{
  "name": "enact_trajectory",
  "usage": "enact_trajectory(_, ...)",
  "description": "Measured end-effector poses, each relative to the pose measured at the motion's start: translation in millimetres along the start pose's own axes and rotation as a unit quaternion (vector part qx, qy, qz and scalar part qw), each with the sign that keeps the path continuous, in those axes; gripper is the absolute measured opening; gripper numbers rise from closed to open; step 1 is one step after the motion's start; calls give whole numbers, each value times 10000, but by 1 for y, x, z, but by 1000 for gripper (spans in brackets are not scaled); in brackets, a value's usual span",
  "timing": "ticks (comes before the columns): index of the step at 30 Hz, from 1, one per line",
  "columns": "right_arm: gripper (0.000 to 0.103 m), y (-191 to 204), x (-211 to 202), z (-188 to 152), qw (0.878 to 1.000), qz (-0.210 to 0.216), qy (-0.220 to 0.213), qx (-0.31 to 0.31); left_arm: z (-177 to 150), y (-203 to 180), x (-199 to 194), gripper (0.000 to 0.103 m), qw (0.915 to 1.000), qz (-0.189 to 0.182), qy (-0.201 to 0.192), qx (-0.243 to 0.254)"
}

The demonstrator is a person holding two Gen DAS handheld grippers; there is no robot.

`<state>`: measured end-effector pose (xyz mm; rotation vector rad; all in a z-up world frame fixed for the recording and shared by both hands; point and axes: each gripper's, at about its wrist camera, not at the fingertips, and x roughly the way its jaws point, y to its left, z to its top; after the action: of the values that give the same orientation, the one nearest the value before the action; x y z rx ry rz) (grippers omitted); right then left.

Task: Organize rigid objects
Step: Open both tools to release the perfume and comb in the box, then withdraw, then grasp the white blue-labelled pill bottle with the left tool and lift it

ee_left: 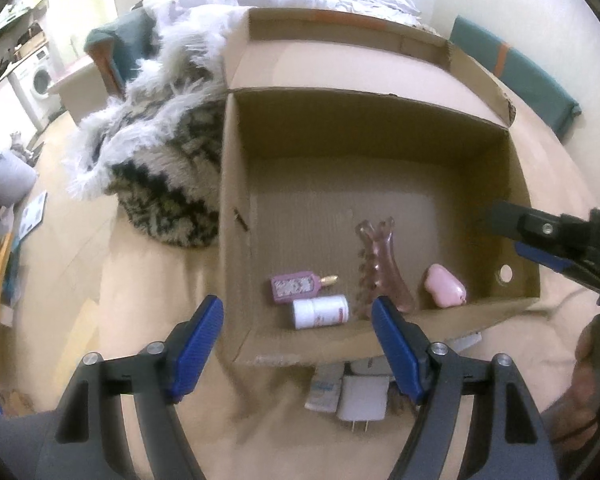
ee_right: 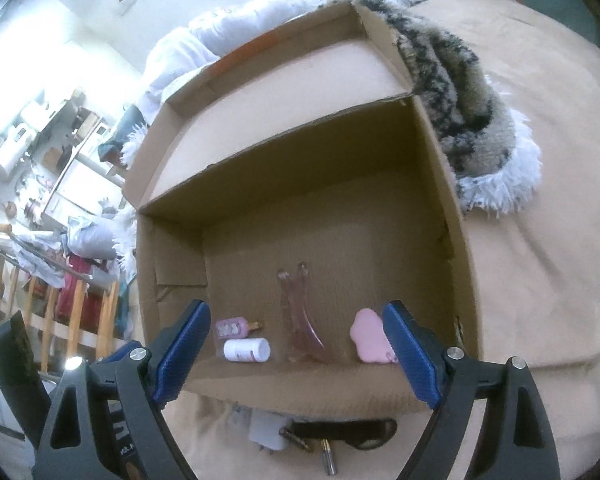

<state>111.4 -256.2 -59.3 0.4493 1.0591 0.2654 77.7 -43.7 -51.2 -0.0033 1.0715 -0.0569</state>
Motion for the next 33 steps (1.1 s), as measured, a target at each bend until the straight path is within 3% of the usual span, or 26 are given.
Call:
enact_trajectory(12,93,-5,-23,-42,9996,100,80,236,-28,35,-14,74,9983,-31,55,-574)
enact_trajectory(19,93,-20,-17,-69,9984,-106,397,398,-39,55,4,74,9966,23,375,-733)
enact_trajectory(22,93,-27,-14,-73,9975,-249,498,438,-45,52,20,74,9956,-198,697,-601)
enact_trajectory(25,93,-35,-10,-73,9960,-172,570,671,-50,39,39,62,9919,-521,1086,-409)
enact_trajectory(27,93,-38,-7,-71,9948,-62,615,809,-51,31,51,47,9883,-711,1301,-348)
enact_trajectory(31,93,-37,-3,-68,9946,-93,656,796,-52,16,69,33,9864,-604,1520,-183)
enact_trajectory(33,93,-37,-2,-68,9946,-152,686,760,-52,10,73,32,9858,-648,1546,-111)
